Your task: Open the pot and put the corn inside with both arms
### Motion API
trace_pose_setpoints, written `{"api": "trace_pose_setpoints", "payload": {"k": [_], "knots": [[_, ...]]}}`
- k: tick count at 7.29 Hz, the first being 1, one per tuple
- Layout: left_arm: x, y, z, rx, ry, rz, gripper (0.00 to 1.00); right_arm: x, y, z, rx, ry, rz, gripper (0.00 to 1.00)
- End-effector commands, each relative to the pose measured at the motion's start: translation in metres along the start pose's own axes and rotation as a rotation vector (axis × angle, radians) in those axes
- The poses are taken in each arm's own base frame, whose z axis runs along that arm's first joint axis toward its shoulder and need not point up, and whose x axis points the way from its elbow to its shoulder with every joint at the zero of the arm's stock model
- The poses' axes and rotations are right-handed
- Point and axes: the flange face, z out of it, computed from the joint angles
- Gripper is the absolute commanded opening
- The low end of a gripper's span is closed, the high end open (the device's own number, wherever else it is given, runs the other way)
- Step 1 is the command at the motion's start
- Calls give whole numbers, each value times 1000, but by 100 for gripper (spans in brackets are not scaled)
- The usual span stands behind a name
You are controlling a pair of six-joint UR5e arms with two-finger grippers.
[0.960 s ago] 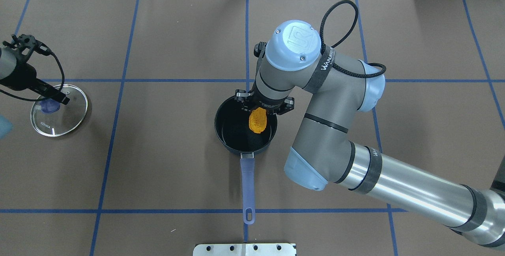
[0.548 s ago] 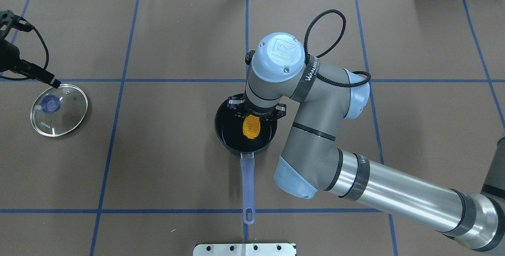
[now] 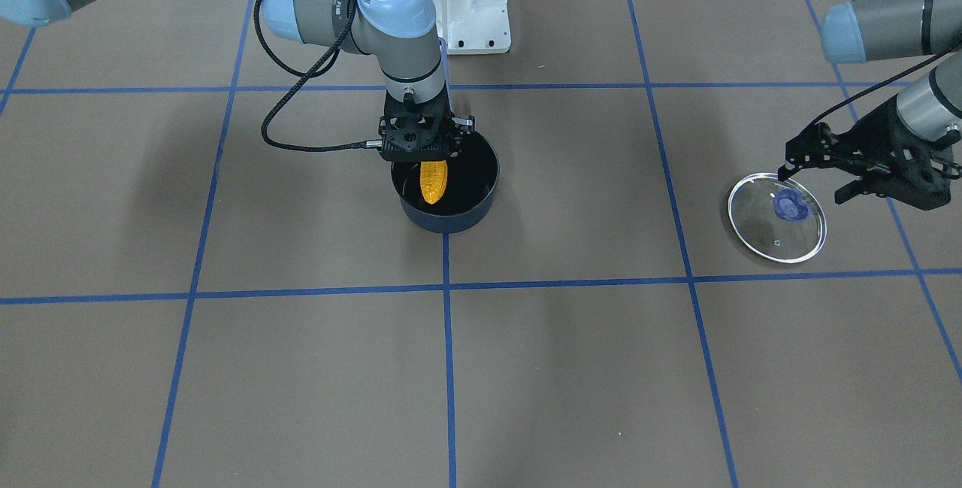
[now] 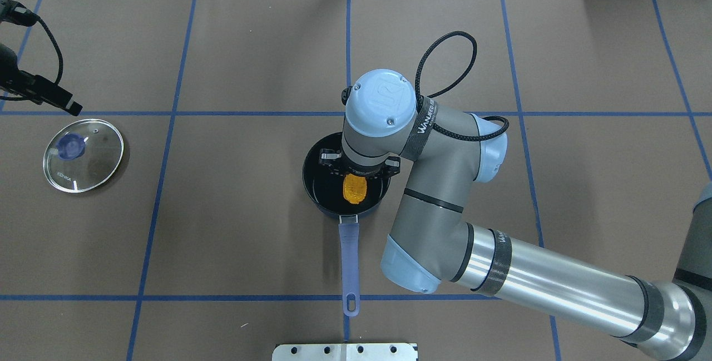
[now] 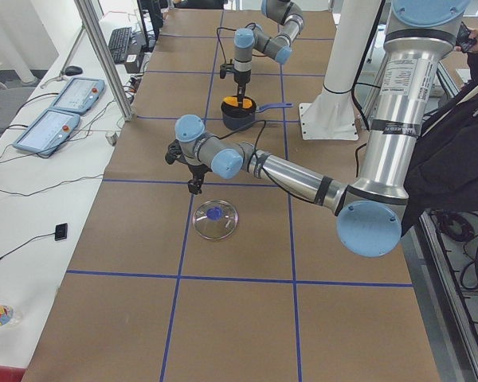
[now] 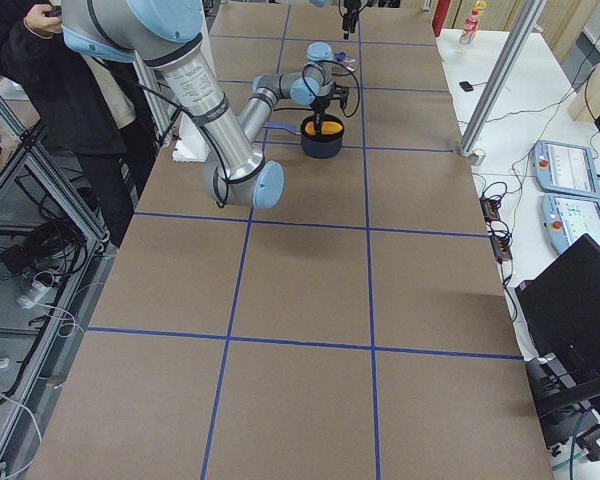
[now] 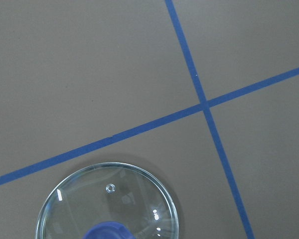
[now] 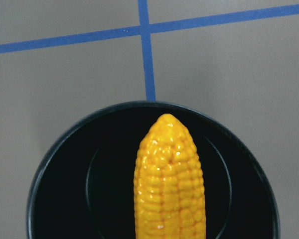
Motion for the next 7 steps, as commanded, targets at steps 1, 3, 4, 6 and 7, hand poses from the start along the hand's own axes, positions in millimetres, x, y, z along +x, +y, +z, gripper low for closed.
{"api": "trace_pose_setpoints", "payload": {"k": [1, 3, 4, 6, 7], "knots": [[1, 0, -5, 5, 0, -3, 98, -3, 0, -6, 35, -7, -5, 100], [-14, 2, -20, 24, 2, -5, 98, 17, -45, -48, 127, -34, 3, 100], [-27, 1, -29, 37, -8, 25, 98, 41, -75, -63, 134, -30, -14, 100], [-69, 4, -55, 31, -30, 46, 98, 132, -147, -106, 206, 15, -98, 100], [-96, 10, -79, 29, -53, 63, 98, 195, -190, -134, 196, 33, -143, 100]]}}
